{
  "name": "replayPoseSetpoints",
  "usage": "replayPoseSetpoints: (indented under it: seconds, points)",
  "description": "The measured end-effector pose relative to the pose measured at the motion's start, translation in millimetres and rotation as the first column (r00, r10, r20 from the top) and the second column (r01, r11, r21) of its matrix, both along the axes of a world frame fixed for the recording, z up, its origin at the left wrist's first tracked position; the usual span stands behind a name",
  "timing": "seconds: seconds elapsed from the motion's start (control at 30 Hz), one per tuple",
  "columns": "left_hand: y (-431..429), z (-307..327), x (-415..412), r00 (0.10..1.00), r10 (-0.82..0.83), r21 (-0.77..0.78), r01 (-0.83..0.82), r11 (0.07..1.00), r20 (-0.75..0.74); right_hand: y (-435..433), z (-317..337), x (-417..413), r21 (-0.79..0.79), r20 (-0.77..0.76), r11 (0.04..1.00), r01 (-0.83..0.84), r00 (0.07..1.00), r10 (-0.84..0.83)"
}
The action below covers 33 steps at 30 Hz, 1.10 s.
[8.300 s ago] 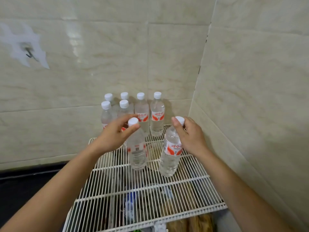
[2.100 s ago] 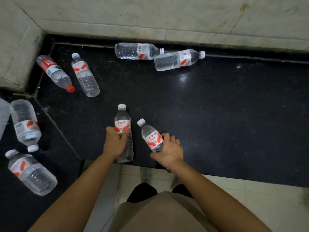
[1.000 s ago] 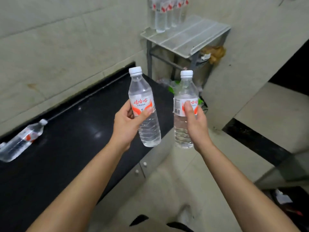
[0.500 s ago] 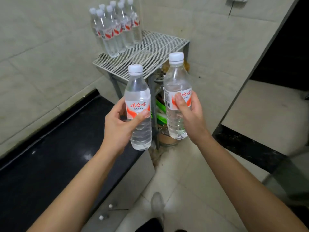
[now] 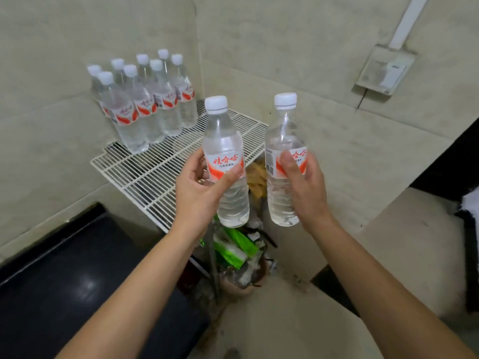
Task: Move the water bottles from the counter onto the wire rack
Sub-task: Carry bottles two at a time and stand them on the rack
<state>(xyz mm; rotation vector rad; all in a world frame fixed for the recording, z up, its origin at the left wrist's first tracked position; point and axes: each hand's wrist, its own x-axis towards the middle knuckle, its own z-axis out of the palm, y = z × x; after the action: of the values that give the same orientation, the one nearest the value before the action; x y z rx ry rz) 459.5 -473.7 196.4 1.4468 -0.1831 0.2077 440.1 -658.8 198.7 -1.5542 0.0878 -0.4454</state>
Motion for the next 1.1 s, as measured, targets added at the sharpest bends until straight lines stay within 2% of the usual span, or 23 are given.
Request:
replayPoseSetpoints:
  seconds: [0.13, 0.27, 0.43, 0.5, 0.6, 0.73, 0.8, 0.93, 1.03, 1.1]
  points:
    - [-4.5, 14.0, 52.5, 0.998, 0.063, 0.019, -0.063, 0.998, 0.000, -4.2, 8.1, 60.2, -0.024, 0.025, 0.998, -0.063, 0.998, 0.064]
    - [-0.1, 15.3, 93.8, 0.985, 0.172, 0.006, -0.172, 0.985, -0.006, 7.0, 4.8, 123.6, -0.057, 0.020, 0.971, -0.231, 0.972, 0.232]
    - [10.3, 15.5, 129.2, 0.915, 0.402, 0.065, -0.402, 0.913, 0.009, 34.4, -3.7, 204.8, 0.007, 0.010, 0.845, -0.535, 0.845, 0.535]
    - [15.5, 16.8, 138.8, 0.875, 0.485, 0.100, -0.483, 0.870, 0.007, 43.0, -4.6, 233.9, 0.017, -0.026, 0.794, -0.608, 0.793, 0.608]
    - [25.5, 14.9, 148.4, 0.794, 0.607, 0.140, -0.598, 0.789, -0.031, 54.0, -11.8, 280.1, -0.072, -0.040, 0.748, -0.660, 0.751, 0.659]
    - [36.9, 5.4, 148.5, 0.678, 0.731, 0.183, -0.712, 0.678, -0.076, 65.7, -23.2, 321.2, -0.244, -0.100, 0.640, -0.729, 0.675, 0.731]
    - [39.7, 1.3, 151.4, 0.642, 0.762, 0.171, -0.744, 0.646, -0.086, 72.2, -27.8, 335.5, -0.316, -0.081, 0.629, -0.710, 0.681, 0.728]
    - [46.5, -3.2, 167.5, 0.610, 0.785, 0.196, -0.761, 0.618, -0.106, 93.7, -35.1, 353.3, -0.447, -0.131, 0.619, -0.646, 0.731, 0.669]
    - [59.4, -4.3, 183.4, 0.622, 0.772, 0.215, -0.742, 0.635, -0.132, 108.2, -34.3, 361.9, -0.472, -0.154, 0.581, -0.663, 0.711, 0.686]
    - [70.2, -3.7, 193.9, 0.647, 0.752, 0.237, -0.716, 0.656, -0.126, 115.9, -29.0, 364.8, -0.459, -0.110, 0.581, -0.672, 0.692, 0.714]
